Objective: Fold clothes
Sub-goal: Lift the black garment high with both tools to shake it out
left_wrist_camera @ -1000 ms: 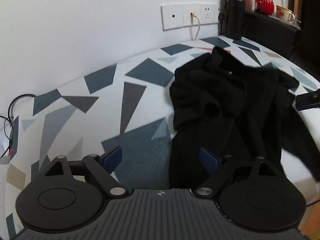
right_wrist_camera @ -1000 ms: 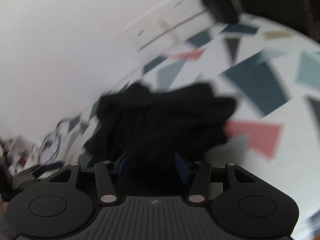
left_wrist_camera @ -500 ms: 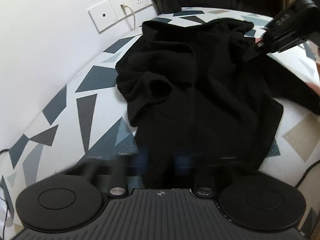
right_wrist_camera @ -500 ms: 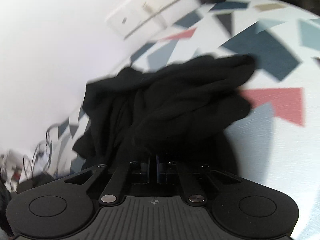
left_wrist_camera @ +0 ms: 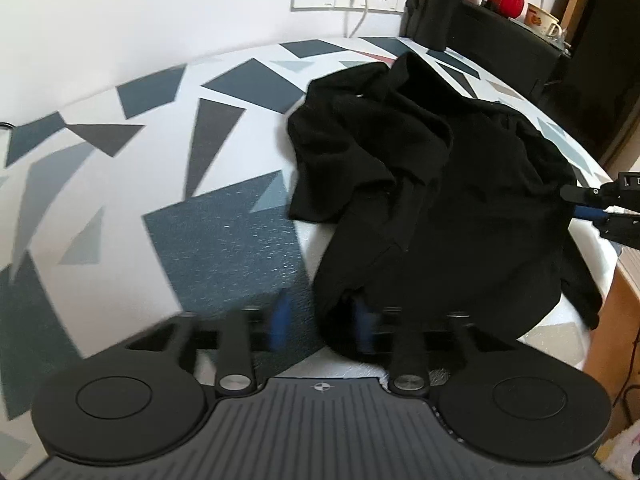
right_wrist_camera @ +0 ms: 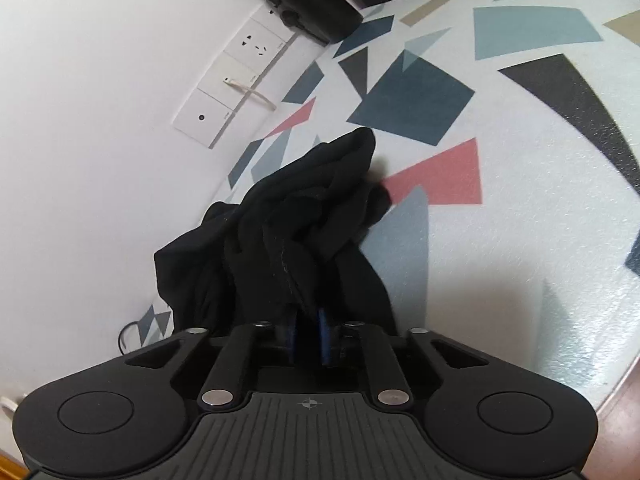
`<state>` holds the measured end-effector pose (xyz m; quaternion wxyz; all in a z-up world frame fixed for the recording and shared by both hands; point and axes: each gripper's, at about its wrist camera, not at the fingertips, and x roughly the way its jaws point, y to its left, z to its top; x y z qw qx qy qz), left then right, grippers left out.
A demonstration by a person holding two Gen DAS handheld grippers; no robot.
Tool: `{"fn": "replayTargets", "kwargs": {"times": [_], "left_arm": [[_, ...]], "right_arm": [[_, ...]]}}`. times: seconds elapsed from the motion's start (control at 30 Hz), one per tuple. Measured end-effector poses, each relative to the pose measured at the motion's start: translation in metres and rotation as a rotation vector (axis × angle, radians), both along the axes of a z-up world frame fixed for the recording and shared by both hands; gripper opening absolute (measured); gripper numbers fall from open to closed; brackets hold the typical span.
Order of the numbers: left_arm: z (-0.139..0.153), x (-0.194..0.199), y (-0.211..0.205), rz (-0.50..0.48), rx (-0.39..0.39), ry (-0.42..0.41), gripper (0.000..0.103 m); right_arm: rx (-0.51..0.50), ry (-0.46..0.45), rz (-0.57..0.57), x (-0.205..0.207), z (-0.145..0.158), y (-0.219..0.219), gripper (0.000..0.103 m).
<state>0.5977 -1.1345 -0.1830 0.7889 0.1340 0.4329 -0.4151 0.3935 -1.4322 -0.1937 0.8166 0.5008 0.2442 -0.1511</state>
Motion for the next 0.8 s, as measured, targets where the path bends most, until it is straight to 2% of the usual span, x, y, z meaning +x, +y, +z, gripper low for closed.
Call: {"fn": "replayTargets", "kwargs": {"times": [0.17, 0.2, 0.23, 0.27, 0.3, 0.33, 0.37, 0.4, 0.5, 0.57, 0.7, 0.8], "left_arm": [[-0.006, 0.012, -0.004, -0.005, -0.016, 0.006, 0.054], [-0.006, 0.014, -0.006, -0.011, -0.02, 0.008, 0.05], [-0.005, 0.017, -0.006, -0.014, -0.024, 0.012, 0.038], [-0.005, 0.019, -0.007, -0.011, -0.025, 0.027, 0.009], [-0.004, 0.023, -0.007, 0.006, -0.033, 0.063, 0.009], [-0.002, 0.026, -0.005, 0.041, -0.051, 0.085, 0.007], [0.005, 0.029, 0.002, 0.088, -0.095, 0.1, 0.007], [0.013, 0.033, 0.009, 0.135, -0.141, 0.116, 0.006], [0.049, 0.046, 0.039, 0.245, -0.36, 0.211, 0.005], [0.08, 0.052, 0.056, 0.281, -0.499, 0.213, 0.005], [0.157, 0.061, 0.091, 0.344, -0.758, 0.153, 0.004], [0.222, 0.06, 0.119, 0.35, -0.916, 0.054, 0.004]], "right_arm": [[0.014, 0.008, 0.009, 0.008, -0.009, -0.004, 0.025], [0.019, 0.011, 0.012, 0.01, -0.012, -0.006, 0.025], [0.024, 0.014, 0.014, 0.012, -0.014, -0.007, 0.025], [0.029, 0.018, 0.016, 0.014, -0.016, -0.009, 0.025], [0.034, 0.021, 0.018, 0.015, -0.018, -0.01, 0.024], [0.044, 0.018, 0.023, 0.017, -0.019, -0.011, 0.014], [0.057, 0.004, 0.03, 0.018, -0.016, -0.012, 0.006], [0.061, -0.024, 0.035, 0.017, -0.009, -0.013, 0.006], [0.054, -0.158, 0.052, 0.018, 0.024, -0.017, 0.004], [0.03, -0.254, 0.06, 0.026, 0.056, -0.023, 0.003], [-0.04, -0.437, 0.088, 0.054, 0.138, -0.036, 0.003], [-0.073, -0.569, 0.121, 0.075, 0.203, -0.038, 0.003]]}}
